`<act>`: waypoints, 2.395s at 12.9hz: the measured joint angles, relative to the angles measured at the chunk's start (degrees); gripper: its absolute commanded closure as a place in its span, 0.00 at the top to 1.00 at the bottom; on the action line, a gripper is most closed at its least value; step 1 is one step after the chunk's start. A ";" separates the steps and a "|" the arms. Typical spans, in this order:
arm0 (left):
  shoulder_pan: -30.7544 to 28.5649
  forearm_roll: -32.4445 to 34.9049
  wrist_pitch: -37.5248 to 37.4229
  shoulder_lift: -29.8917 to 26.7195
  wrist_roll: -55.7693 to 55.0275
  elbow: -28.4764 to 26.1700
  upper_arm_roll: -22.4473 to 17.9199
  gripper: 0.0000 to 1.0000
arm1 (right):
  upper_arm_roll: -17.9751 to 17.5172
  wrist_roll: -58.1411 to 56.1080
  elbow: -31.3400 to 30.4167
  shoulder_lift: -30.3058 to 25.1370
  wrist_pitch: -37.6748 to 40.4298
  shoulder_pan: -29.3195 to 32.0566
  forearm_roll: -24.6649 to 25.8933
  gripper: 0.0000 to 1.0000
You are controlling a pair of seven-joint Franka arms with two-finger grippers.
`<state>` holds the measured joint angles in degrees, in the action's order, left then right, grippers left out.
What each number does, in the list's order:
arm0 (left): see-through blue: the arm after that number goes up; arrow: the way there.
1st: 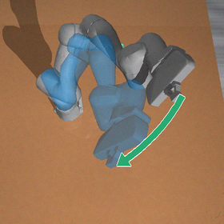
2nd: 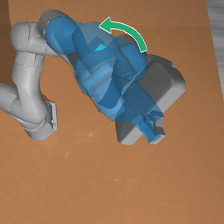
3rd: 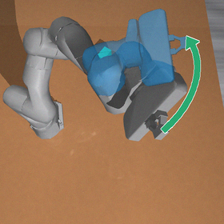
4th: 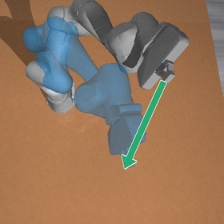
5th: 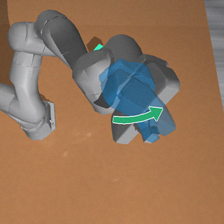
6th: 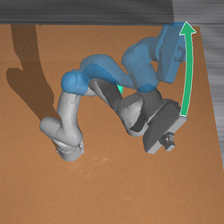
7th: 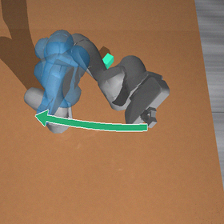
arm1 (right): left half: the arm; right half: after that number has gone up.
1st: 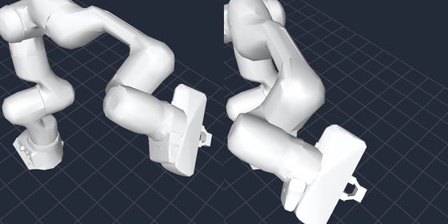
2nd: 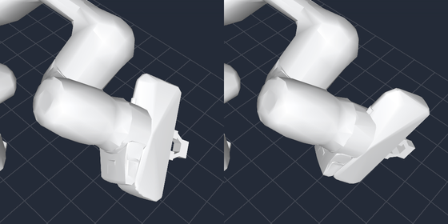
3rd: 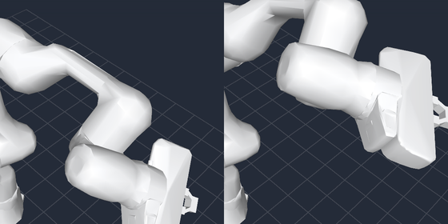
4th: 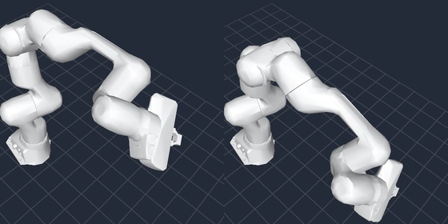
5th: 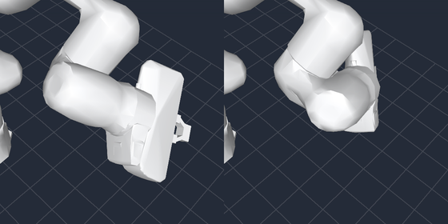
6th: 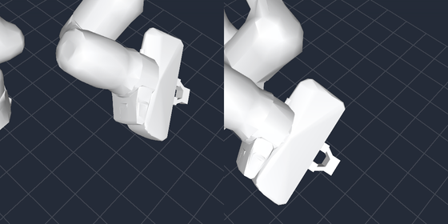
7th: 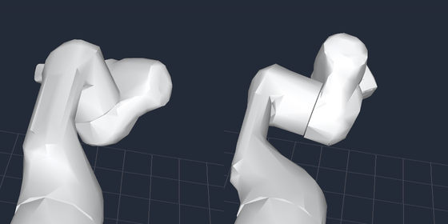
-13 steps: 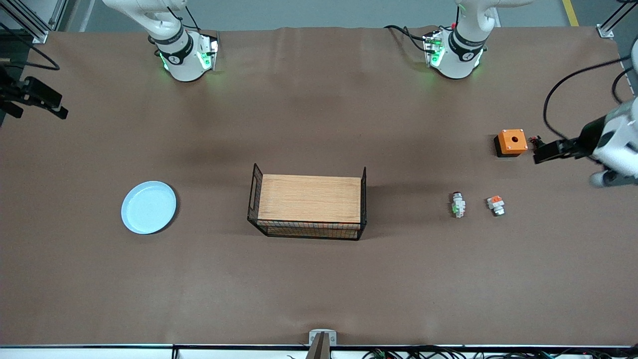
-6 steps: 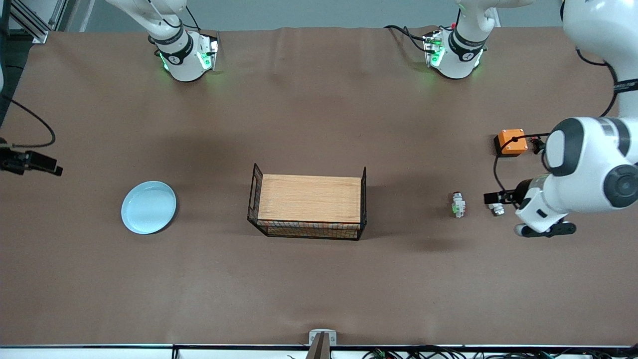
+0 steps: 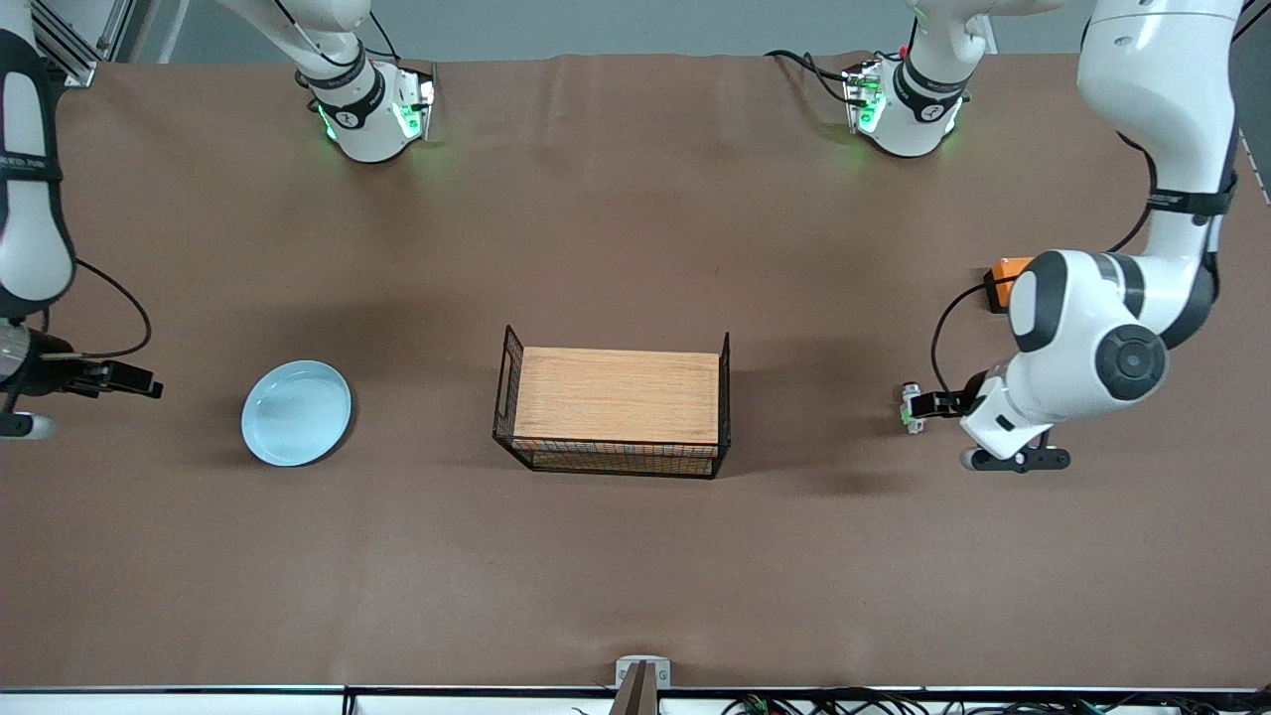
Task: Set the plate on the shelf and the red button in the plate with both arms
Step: 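Reach the right gripper to the plate while the left gripper grasps the button, then grasp the plate rim with the right gripper and lift it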
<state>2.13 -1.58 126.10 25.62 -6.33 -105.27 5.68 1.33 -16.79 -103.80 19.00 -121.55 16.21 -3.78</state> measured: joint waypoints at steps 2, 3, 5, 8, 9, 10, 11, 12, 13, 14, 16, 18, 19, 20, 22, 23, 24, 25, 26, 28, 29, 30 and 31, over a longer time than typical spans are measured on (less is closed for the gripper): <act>0.05 0.00 5.77 0.24 1.34 -3.96 0.30 1.00 | -0.09 0.00 -4.93 0.57 -7.77 0.00 -0.04 1.00; 0.03 0.00 7.28 0.58 2.33 -5.12 0.29 1.00 | -0.12 0.00 -6.49 1.26 -10.27 0.00 -0.11 1.00; 0.00 0.22 8.62 1.73 3.16 -5.91 0.27 1.00 | -0.23 0.00 -7.52 3.27 -12.72 -0.01 -1.13 1.00; 0.00 2.65 11.25 4.48 3.54 -6.08 0.26 0.99 | -0.73 -0.01 -7.65 6.24 -15.58 -0.12 -2.59 1.00; -0.01 3.47 12.05 5.39 3.55 -6.08 0.26 0.98 | -0.90 -0.01 -7.68 7.19 -17.00 -0.19 -2.74 1.00; -0.02 3.96 13.09 6.07 3.56 -6.07 0.26 0.92 | -1.04 -0.01 -7.70 8.16 -18.59 -0.32 -2.77 1.00; -0.01 4.17 14.14 6.57 3.59 -6.07 0.26 0.85 | -1.14 -0.01 -7.73 9.18 -20.12 -0.44 -2.79 1.00; -0.01 4.25 14.84 6.89 3.61 -6.06 0.26 0.77 | -1.18 -0.01 -7.75 10.18 -21.54 -0.49 -2.80 1.00; -0.01 4.29 15.25 7.13 3.63 -6.06 0.26 0.71 | -1.19 -0.01 -7.77 11.20 -22.83 -0.51 -2.80 1.00; 0.00 4.35 15.36 7.34 3.68 -6.06 0.26 0.66 | -1.18 -0.01 -7.78 12.20 -23.78 -0.50 -2.82 1.00; 0.00 4.39 15.41 7.66 3.70 -6.06 0.26 0.57 | -1.18 0.00 -7.78 13.62 -24.57 -0.50 -2.85 0.99; 0.00 4.43 15.41 7.79 3.77 -6.08 0.26 0.49 | -1.16 0.01 -7.79 14.31 -24.58 -0.50 -2.90 0.98; -0.01 4.53 15.40 7.78 3.84 -6.06 0.24 0.45 | -1.16 0.02 -7.82 14.52 -24.54 -0.50 -2.92 0.97; -0.05 4.64 15.36 7.72 4.08 -6.02 0.20 0.41 | -1.16 0.03 -7.85 14.59 -24.38 -0.50 -2.93 0.96; -0.14 4.77 15.23 7.64 4.26 -5.98 0.09 0.34 | -1.16 0.05 -7.96 14.60 -23.61 -0.50 -2.94 0.83; -0.23 4.77 15.01 7.62 4.38 -5.95 0.09 0.31 | -1.16 0.06 -7.98 14.60 -22.66 -0.50 -2.95 0.72; -0.23 4.77 14.61 7.63 4.46 -5.83 0.09 0.29 | -1.17 0.06 -7.97 14.60 -21.43 -0.50 -2.96 0.57; -0.26 4.78 14.01 7.59 4.91 -5.70 0.09 0.28 | -1.18 0.06 -7.95 14.59 -20.44 -0.52 -2.95 0.38; -0.29 4.78 13.61 7.58 5.34 -5.63 0.09 0.28 | -1.13 0.06 -7.77 14.43 -19.74 -0.52 -2.95 0.23; -0.33 4.78 13.32 7.43 5.46 -5.45 0.09 0.28 | -1.15 0.06 -7.45 14.01 -18.14 -0.53 -2.96 0.01; -0.34 4.78 13.25 7.09 5.46 -5.25 0.09 0.28 | -1.25 0.06 -7.38 13.98 -17.81 -0.57 -2.97 0.00; -0.36 4.78 12.70 6.40 5.46 -4.96 0.10 0.28 | -1.34 0.06 -7.22 13.92 -17.72 -0.65 -2.97 0.00; -0.43 4.78 11.43 5.35 5.46 -4.62 0.10 0.28 | -1.39 0.06 -6.81 13.71 -17.17 -0.69 -2.98 0.00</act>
<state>1.70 3.20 137.53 30.97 -0.86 -109.89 5.78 -0.06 -16.74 -110.61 32.71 -138.72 15.51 -6.76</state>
